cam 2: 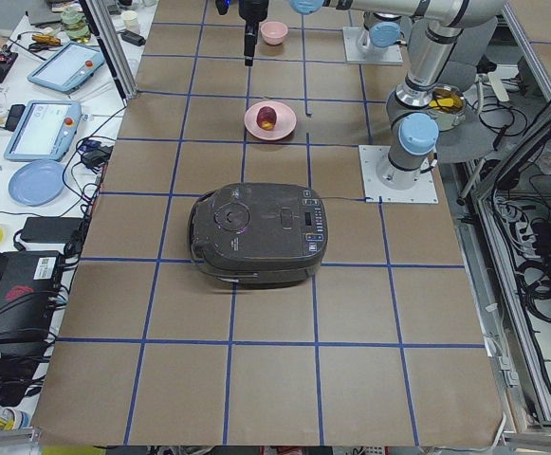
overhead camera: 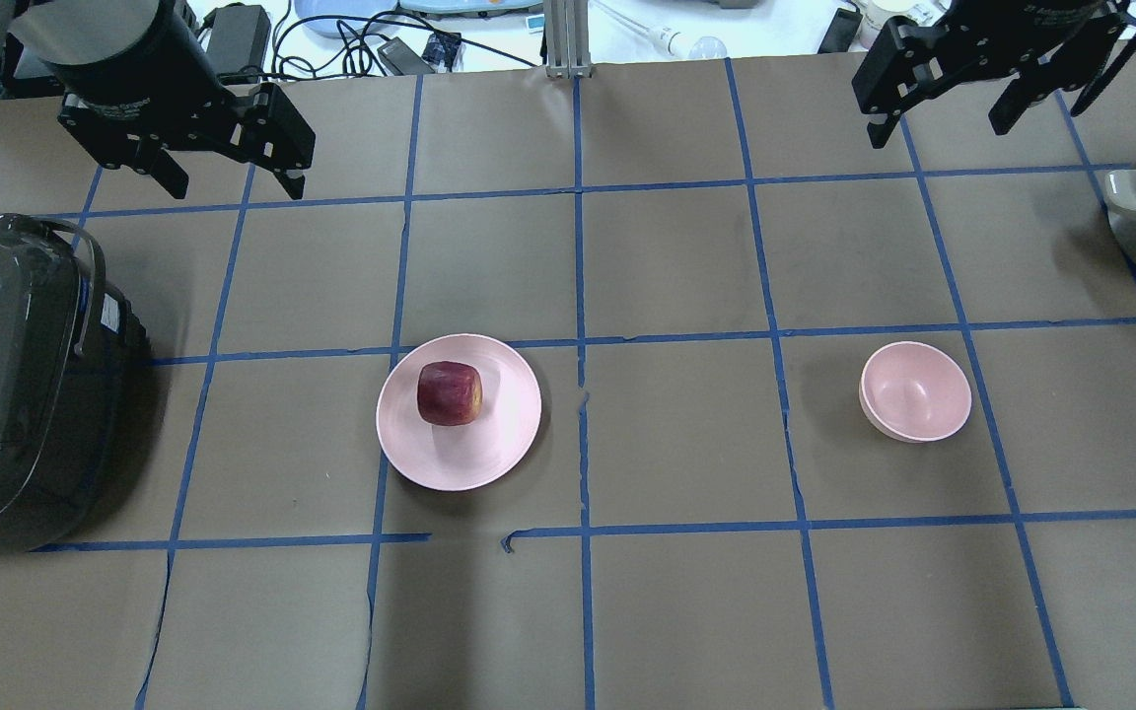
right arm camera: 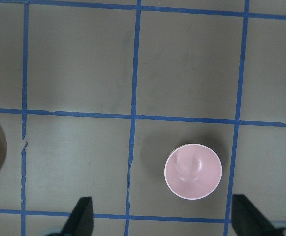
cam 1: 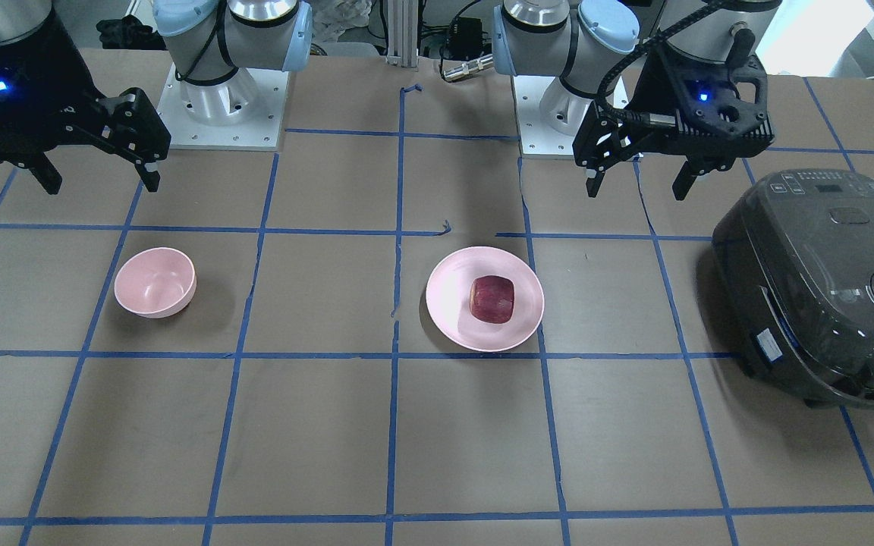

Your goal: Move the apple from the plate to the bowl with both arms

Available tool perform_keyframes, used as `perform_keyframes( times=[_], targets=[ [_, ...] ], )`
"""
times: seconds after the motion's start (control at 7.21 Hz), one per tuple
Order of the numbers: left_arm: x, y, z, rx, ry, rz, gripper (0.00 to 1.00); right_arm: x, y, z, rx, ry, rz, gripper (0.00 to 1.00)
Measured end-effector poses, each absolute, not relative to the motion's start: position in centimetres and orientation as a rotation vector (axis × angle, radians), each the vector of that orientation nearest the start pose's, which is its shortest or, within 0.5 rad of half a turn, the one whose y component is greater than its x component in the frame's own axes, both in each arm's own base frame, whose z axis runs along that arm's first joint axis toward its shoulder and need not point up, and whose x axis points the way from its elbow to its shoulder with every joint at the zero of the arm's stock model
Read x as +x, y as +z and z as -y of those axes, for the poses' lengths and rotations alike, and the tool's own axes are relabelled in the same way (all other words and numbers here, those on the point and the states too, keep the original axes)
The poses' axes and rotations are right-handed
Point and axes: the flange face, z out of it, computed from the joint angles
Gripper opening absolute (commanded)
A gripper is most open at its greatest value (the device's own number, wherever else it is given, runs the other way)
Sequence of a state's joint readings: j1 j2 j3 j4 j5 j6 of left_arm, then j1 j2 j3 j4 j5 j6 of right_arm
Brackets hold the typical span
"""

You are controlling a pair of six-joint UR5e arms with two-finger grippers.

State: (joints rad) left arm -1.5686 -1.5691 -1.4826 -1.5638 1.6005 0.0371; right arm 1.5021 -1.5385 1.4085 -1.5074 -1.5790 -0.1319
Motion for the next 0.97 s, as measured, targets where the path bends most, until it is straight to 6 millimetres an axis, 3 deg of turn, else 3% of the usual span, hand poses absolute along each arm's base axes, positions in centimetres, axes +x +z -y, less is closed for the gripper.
perform_keyframes(
  times=[0.97],
  targets=[
    [-13.56, 52.94, 49.86, 0.067, -0.130, -3.129, 1.00, 9.64, 54.42, 51.48, -0.096, -0.087, -3.152, 1.00]
  ],
)
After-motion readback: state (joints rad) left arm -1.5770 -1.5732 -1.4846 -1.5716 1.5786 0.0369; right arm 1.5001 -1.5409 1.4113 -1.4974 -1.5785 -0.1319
